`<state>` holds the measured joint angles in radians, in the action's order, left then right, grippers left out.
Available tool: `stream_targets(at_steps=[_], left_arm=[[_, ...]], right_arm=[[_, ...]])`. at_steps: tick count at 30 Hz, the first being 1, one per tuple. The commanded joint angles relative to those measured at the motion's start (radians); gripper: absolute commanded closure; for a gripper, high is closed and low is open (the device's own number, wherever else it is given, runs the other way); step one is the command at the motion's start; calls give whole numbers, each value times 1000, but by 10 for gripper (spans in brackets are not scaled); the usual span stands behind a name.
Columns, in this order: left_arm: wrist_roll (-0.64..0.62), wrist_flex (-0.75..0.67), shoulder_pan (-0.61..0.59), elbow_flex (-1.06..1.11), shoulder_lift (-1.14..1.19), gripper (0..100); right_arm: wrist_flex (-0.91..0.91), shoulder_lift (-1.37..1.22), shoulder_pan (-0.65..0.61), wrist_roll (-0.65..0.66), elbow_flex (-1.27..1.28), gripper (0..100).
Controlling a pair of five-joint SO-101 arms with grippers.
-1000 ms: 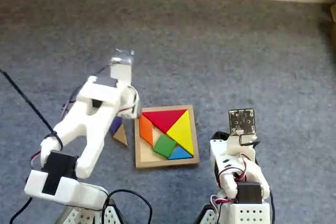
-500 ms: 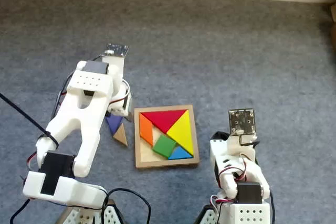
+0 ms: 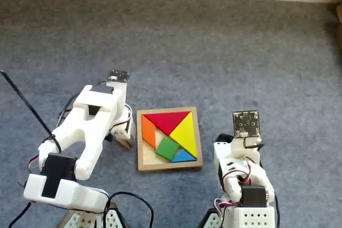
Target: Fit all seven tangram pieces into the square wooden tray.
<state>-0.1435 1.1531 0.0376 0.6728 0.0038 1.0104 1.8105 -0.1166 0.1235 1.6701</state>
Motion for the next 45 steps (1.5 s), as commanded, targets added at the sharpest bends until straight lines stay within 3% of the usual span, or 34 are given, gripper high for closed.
stream_targets(at_steps=[1, 6, 18, 24, 32, 45], left_arm=[[-81, -49, -5, 2, -4, 787], [-86, -49, -7, 7, -4, 787], [-83, -48, -10, 19, -19, 983], [-69, -21, -4, 27, -147, 993], [126, 43, 133, 28, -375, 993], [729, -100, 315, 74, -380, 992]], right_arm=[[7, -5, 12, -5, 145, 990], [7, -5, 12, -5, 145, 990], [7, -5, 12, -5, 145, 990], [7, -5, 12, -5, 145, 990], [7, -5, 12, -5, 145, 990], [7, -1, 38, -5, 145, 990]])
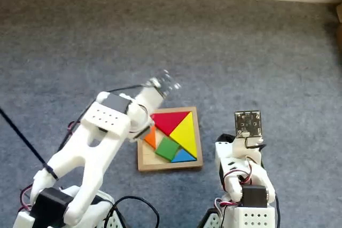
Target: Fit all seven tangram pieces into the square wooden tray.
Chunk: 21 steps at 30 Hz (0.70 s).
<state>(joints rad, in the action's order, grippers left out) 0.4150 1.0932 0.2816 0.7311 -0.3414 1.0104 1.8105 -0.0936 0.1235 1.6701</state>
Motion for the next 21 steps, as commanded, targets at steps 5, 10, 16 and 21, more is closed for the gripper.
stream_targets(at_steps=[5, 10, 16, 21], left_arm=[[353, -68, 153, 58, -35, 992], [387, -68, 191, 53, -35, 944], [324, -77, 162, 50, -42, 809], [308, -89, 116, 15, -44, 811]], right_arm=[[7, -1, 15, -5, 145, 990], [7, -1, 15, -3, 145, 990], [7, -1, 15, -3, 145, 990], [7, -1, 15, -3, 145, 990]])
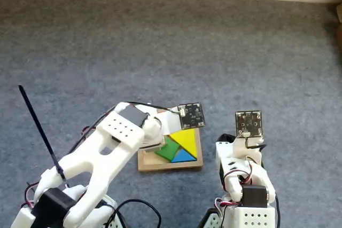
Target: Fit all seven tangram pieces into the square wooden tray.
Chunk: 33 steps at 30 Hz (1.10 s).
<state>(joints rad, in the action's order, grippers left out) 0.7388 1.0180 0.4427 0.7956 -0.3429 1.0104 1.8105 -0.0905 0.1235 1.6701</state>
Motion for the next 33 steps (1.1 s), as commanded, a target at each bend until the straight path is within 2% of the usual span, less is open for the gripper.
stream_targets(at_steps=[1, 6, 9, 14, 19, 21, 27, 33], left_arm=[[-15, -14, -53, -58, -42, 811], [-17, -3, -79, -54, -42, 811], [-18, 81, -88, -59, -44, 811], [-166, 158, -81, -59, -44, 811], [-215, 152, -90, -44, -33, 811], [-218, 121, -90, -7, -33, 811], [-216, -95, -113, 117, -33, 811], [-216, -135, -174, 88, -39, 811]], right_arm=[[7, -1, 12, -3, 145, 990], [7, -1, 12, -3, 145, 990], [7, -1, 12, -3, 145, 990], [7, -1, 12, -3, 145, 990], [7, -1, 12, -3, 145, 990], [7, -1, 12, -3, 145, 990], [7, -1, 12, -3, 145, 990], [7, -2, 12, -3, 145, 990]])
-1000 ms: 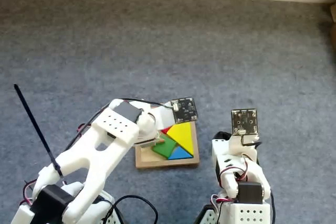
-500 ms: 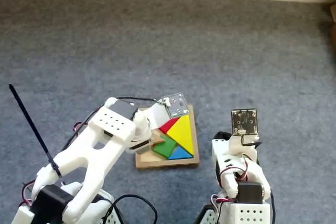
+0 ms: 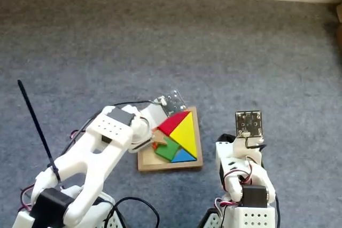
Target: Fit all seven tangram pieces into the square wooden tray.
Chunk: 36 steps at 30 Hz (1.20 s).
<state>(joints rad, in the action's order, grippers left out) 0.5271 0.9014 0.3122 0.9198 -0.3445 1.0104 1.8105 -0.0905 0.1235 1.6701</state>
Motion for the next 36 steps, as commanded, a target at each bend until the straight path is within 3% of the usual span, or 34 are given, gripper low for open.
stream_targets(at_steps=[1, 14, 30, 36], left_arm=[[-5, -18, -51, -51, -36, 811], [-11, -26, -1, -74, -30, 811], [-115, -114, 28, -31, -39, 811], [-130, -83, 107, -36, -33, 811]], right_arm=[[7, -2, 12, -3, 145, 990], [7, -2, 12, -3, 145, 990], [7, -2, 12, -3, 145, 990], [7, -2, 12, -3, 145, 990]])
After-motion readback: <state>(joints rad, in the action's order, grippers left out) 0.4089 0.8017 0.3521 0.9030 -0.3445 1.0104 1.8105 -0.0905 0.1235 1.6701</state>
